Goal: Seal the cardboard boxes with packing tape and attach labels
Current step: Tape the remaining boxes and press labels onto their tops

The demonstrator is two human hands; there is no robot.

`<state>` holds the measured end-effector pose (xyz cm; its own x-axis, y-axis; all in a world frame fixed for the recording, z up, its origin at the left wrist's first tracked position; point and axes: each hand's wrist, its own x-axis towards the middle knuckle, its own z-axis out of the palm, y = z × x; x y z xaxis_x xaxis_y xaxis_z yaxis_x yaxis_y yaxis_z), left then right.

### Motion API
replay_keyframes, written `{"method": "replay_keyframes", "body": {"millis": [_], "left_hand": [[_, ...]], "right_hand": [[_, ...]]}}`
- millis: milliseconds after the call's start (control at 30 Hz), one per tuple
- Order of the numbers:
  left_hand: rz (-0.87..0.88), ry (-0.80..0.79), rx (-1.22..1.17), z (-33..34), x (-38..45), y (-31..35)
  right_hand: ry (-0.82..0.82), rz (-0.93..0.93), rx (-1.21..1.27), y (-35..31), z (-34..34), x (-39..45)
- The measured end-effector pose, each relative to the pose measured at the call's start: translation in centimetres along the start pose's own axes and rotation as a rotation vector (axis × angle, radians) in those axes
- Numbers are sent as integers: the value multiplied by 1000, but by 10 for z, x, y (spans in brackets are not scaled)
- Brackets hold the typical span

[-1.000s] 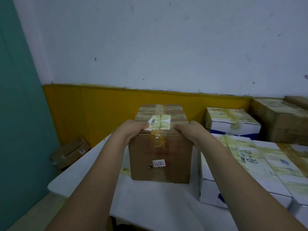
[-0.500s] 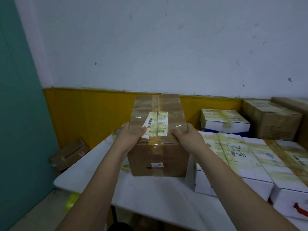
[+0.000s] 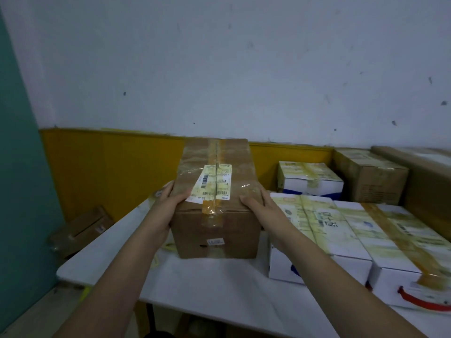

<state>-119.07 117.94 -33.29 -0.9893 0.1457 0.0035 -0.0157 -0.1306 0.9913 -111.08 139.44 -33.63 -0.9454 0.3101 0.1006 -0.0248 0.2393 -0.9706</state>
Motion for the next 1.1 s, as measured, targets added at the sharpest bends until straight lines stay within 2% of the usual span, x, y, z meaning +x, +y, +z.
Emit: {"method": "replay_keyframes", "body": {"millis": [133,300,600,933,1100], "left_hand": [[-62,-41,7,10,34,13],[-119,-108,43,34,93,35],[-75,-142,121,81,192,45],[-137,-245,140,117,243,8],[-105,-253,112,126,259,9]], "right_hand": [[-24,80,44,-7,-10,35],[-5,95,12,-21,-29,94],[33,100,74,-19,-58,191],[92,176,59,33,-71,231],[100,103,-7,28,-80,242]]}}
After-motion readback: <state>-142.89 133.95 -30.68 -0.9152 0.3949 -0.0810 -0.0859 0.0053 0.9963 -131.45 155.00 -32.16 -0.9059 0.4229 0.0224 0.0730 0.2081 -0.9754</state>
